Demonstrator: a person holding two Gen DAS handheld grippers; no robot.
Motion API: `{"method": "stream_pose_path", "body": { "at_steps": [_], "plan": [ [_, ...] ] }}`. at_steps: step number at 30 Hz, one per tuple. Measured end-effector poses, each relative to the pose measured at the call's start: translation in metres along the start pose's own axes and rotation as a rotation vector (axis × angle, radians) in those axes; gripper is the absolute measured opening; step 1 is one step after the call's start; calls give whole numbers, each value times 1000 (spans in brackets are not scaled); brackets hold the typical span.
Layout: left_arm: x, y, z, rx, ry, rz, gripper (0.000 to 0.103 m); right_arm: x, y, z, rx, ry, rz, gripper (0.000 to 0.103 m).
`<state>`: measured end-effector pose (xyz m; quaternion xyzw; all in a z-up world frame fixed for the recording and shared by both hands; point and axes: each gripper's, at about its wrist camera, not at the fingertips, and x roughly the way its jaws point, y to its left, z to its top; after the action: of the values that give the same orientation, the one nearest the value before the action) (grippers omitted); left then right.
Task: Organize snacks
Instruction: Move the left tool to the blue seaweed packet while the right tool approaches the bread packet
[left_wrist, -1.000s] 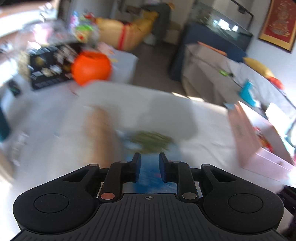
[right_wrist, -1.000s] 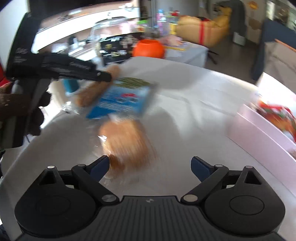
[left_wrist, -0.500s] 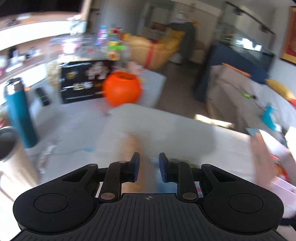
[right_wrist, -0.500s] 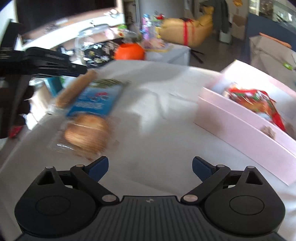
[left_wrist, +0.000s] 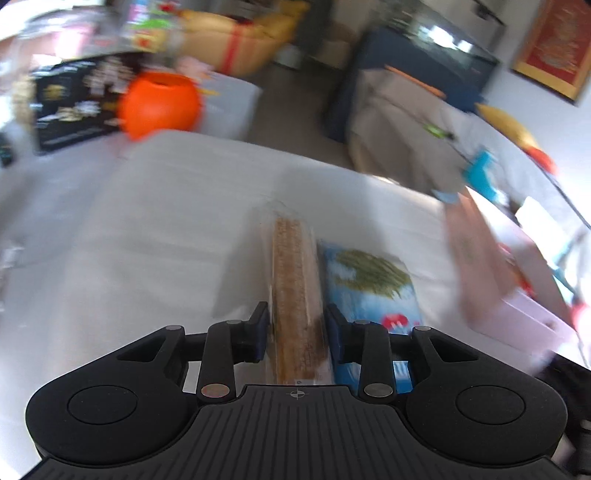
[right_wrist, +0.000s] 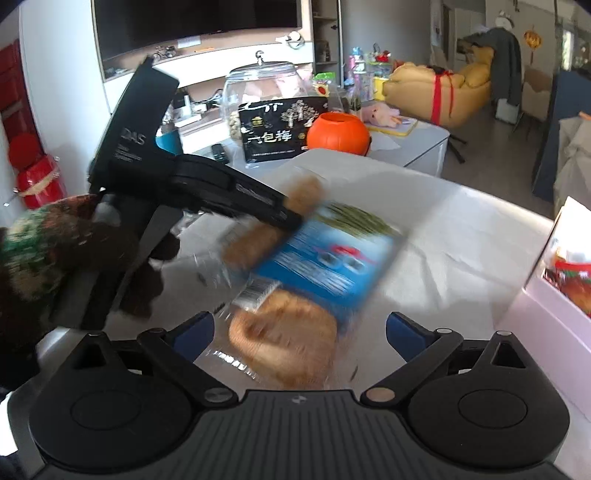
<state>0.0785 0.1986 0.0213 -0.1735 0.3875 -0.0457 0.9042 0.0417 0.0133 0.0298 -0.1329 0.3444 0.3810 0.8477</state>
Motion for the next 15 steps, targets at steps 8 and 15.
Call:
{"method": "stream_pose_path", "body": {
  "at_steps": [8, 15],
  "plan": [
    [-29, -35, -6, 134, -95, 111, 36, -4, -32, -21, 49, 55, -107, 99],
    [-16, -87, -8, 242, -48, 45, 36, -41, -80, -56, 168, 40, -201, 100]
  ]
}}
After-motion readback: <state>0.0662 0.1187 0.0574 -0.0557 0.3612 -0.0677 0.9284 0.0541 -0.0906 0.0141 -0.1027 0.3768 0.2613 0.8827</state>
